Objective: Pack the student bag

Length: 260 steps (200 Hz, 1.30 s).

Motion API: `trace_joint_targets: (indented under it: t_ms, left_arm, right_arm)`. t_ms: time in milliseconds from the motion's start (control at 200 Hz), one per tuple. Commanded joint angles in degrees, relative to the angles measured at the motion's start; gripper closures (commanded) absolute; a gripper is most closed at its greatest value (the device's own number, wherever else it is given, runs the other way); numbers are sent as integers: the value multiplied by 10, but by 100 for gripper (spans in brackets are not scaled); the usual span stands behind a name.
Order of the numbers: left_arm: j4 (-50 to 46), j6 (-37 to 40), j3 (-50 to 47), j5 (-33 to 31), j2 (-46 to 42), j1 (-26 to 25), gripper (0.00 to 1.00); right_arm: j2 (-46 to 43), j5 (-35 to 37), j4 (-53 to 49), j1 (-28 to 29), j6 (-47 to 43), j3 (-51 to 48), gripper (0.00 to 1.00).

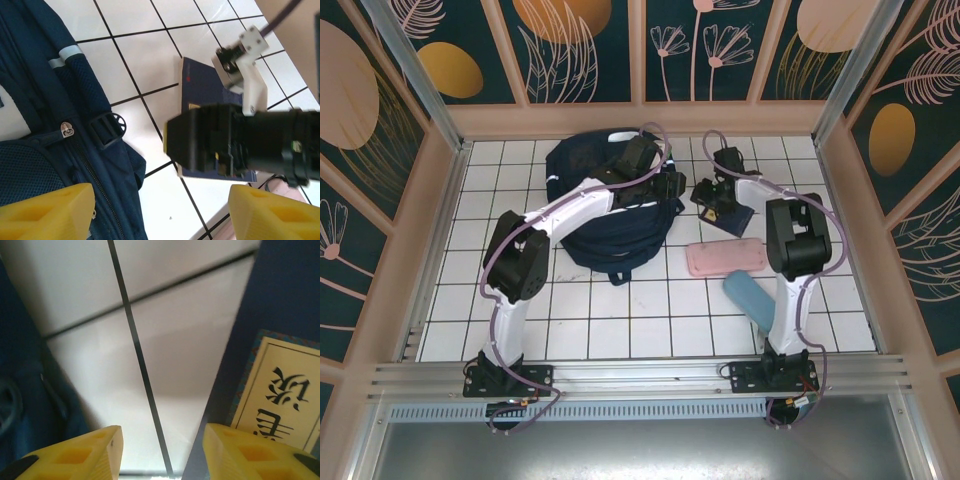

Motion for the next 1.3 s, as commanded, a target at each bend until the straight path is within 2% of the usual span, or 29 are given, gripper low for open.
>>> trace_joint_targets:
  t_ms: [0, 120, 255, 380, 475, 656, 741, 1061, 1296]
  left_arm:
    - [-5, -17, 23, 21, 21, 2, 29]
    - [1, -42, 38, 58, 44, 1, 30]
    - [6, -78, 62, 94, 72, -5, 32]
    - [28, -114, 69, 123, 94, -12, 33]
    - [28, -130, 92, 138, 122, -19, 36]
    - [33, -147, 132, 119, 169, -38, 43]
    - [34, -151, 145, 100, 190, -46, 47]
    - [26, -152, 177, 76, 242, -50, 70]
    - [22, -153, 191, 90, 267, -50, 82]
  right_arm:
    - [-27, -60, -36, 10, -6, -49, 53]
    - [-81, -16, -37, 4, 3, -46, 52]
    - [-129, 50, -26, -44, 43, -65, 49]
    - [-140, 66, -20, -101, 59, -106, 48]
    - [-133, 69, -22, -124, 53, -122, 49]
    - [-108, 68, -25, -132, 43, -128, 49]
    - [-99, 89, -33, -131, 47, -127, 50]
    - [-70, 18, -16, -127, 7, -121, 57]
    - [-66, -8, -5, -128, -3, -120, 59]
